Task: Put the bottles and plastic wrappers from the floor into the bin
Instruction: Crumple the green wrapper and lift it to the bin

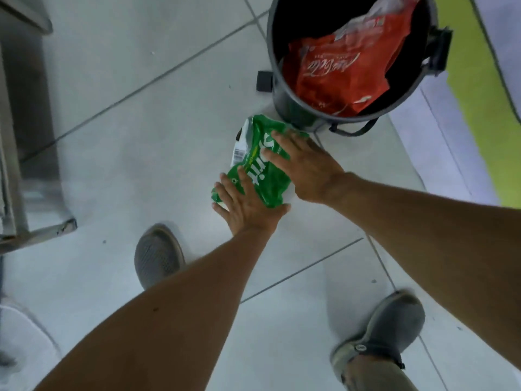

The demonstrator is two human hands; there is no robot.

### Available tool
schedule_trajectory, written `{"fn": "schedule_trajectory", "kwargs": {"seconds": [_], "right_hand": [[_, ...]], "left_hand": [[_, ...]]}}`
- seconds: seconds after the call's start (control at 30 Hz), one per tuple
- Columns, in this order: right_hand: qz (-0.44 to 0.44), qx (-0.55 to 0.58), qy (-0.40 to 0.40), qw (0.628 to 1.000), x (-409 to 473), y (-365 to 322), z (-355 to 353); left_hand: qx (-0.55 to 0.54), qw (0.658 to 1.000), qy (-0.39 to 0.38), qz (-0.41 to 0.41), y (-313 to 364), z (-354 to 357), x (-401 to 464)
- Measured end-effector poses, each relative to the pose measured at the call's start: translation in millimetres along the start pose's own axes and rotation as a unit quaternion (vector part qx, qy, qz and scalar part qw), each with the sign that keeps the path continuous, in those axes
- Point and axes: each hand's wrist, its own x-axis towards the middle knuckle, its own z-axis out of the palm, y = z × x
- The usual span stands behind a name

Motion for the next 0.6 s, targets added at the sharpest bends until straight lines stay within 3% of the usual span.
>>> {"fn": "schedule_trajectory", "kwargs": {"seconds": [0.17,0.43,0.6], "right_hand": [[-0.024,-0.073,0.007,0.997,41,16,39],[0.041,-0.005,0.084,0.996,16,3,67],[0.080,0.036,0.118,0.989,-16,-18,66]], "left_hand": [[0.012,0.999,0.043,0.003,-4,35,27],[0.042,0.982,0.126,0.133,-35,28,30],[0.057,0.977,0.116,0.170,-37,8,8]]}}
